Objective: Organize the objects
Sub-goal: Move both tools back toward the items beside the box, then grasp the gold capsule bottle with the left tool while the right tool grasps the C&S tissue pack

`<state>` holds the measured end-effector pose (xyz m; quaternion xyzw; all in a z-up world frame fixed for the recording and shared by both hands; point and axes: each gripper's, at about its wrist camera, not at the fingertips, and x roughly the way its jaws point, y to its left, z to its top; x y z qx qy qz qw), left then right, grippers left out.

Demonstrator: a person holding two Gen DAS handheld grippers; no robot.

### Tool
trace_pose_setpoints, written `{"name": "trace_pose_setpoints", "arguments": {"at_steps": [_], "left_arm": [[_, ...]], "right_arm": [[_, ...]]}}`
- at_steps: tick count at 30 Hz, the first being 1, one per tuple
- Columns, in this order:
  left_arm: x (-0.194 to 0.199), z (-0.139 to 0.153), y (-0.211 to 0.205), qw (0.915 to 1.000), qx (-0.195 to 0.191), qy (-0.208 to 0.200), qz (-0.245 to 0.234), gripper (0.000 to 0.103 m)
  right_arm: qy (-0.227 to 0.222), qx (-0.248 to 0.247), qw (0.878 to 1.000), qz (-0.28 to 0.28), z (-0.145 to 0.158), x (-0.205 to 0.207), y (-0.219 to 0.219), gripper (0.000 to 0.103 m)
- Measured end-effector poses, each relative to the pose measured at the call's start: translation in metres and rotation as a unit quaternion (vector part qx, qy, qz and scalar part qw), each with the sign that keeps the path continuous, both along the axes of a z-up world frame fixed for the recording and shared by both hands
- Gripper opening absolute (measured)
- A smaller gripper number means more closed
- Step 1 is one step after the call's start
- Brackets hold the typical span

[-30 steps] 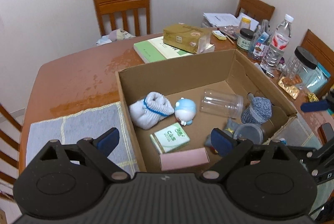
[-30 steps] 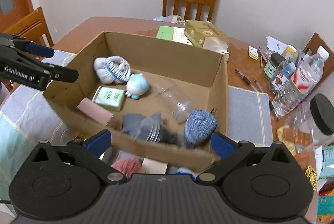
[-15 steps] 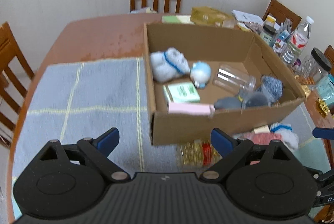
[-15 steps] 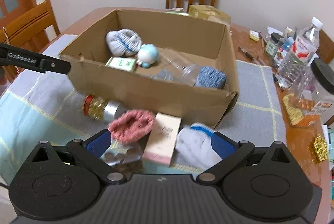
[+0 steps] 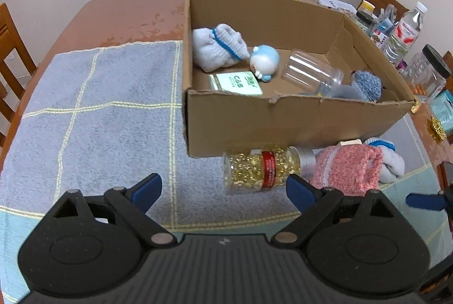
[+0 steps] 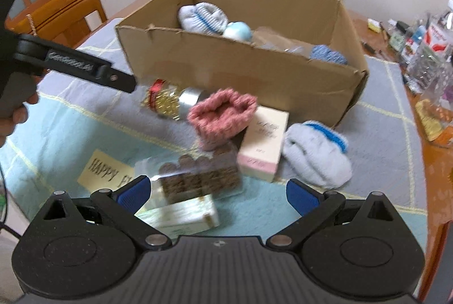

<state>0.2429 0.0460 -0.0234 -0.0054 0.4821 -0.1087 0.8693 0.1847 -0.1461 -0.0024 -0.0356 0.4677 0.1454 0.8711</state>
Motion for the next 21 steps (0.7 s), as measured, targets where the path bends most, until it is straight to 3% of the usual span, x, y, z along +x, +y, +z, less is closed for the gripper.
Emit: {"name": "trace_pose_setpoints", "arguments": {"at_steps": [4, 9, 21], "left_arm": [[-0.003, -0.004, -0.006, 0.9999, -0.002, 0.005, -0.011, 0.094], [-0.004, -0.007, -0.013, 0.9997, -0.002, 0.012, -0.019, 0.094], [-0.005, -0.010, -0.026, 0.9993, -0.010, 0.017, -0.033, 0.094]], "right_arm": [[0.012, 0.010, 1.000, 0.026, -0.007, -0.005, 0.008, 0.103], [0.013, -0.015, 0.999, 0.042, -0.017, -0.012, 0.019, 0.103], [0.039, -0.030, 0.999, 0.000, -0.025, -0.030, -0.019, 0.103]]}}
